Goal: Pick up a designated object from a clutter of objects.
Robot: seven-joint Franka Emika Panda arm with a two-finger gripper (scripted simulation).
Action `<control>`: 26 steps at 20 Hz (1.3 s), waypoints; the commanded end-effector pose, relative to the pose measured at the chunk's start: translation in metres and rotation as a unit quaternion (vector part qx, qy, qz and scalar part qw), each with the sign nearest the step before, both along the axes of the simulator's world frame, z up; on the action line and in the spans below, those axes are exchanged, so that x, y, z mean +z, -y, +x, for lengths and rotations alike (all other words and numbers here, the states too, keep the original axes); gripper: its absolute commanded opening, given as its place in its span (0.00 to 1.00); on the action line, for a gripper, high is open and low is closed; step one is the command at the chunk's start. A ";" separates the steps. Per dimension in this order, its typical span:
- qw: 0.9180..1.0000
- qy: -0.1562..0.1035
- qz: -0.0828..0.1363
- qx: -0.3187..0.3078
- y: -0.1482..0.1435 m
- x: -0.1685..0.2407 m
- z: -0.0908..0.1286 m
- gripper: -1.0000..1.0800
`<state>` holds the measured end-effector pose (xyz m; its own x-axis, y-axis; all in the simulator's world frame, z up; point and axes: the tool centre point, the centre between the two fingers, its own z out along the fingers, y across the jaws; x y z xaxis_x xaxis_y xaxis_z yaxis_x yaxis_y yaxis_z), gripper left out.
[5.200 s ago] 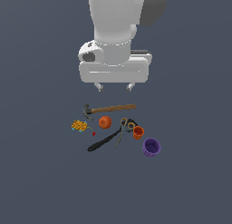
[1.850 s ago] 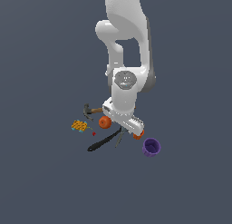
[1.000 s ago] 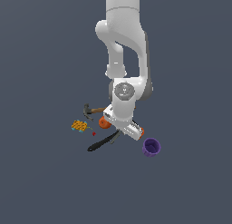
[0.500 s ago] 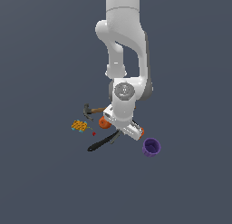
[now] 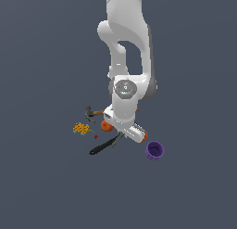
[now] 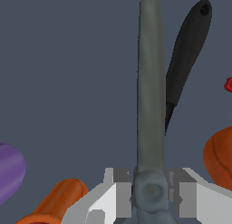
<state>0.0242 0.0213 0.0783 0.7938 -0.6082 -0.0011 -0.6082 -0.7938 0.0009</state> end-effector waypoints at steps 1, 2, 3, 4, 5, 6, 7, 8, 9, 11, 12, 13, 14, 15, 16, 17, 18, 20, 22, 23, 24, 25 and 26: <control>1.000 0.001 0.000 0.000 0.004 0.015 0.006 0.00; 1.000 0.001 0.000 0.000 0.005 0.022 0.009 0.00; 1.000 0.001 0.000 0.000 0.007 0.029 0.012 0.00; 1.000 0.001 0.000 0.000 0.009 0.037 0.015 0.00; 1.000 0.001 0.000 0.000 0.011 0.046 0.018 0.00; 1.000 0.001 0.000 0.000 0.013 0.054 0.022 0.00; 1.000 0.001 0.000 0.000 0.015 0.063 0.025 0.00; 1.000 0.001 0.000 0.000 0.017 0.072 0.029 0.00; 1.000 0.001 0.000 0.000 0.020 0.082 0.033 0.00; 1.000 0.001 -0.001 -0.001 0.024 0.101 0.041 0.00; 1.000 0.001 -0.001 -0.001 0.026 0.111 0.045 0.00; 1.000 0.001 -0.001 -0.001 0.029 0.120 0.049 0.00; 1.000 0.001 -0.001 -0.001 0.031 0.130 0.052 0.00; 1.000 0.001 -0.001 -0.001 0.033 0.139 0.056 0.00; 1.000 0.001 -0.001 -0.001 0.035 0.149 0.060 0.00; 1.000 0.001 -0.001 -0.001 0.037 0.158 0.064 0.00; 1.000 0.001 -0.001 -0.001 0.040 0.167 0.068 0.00; 1.000 0.001 -0.001 -0.001 0.044 0.184 0.076 0.00; 1.000 0.001 -0.001 0.000 0.047 0.200 0.083 0.00; 1.000 0.001 -0.001 0.000 0.049 0.207 0.086 0.00; 1.000 0.001 -0.001 0.000 0.050 0.215 0.089 0.00; 1.000 0.001 -0.001 0.000 0.052 0.222 0.092 0.00; 1.000 0.001 -0.001 0.000 0.054 0.228 0.095 0.00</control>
<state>0.1149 -0.0299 0.2956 0.7933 -0.6089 0.0011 -0.6089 -0.7933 0.0008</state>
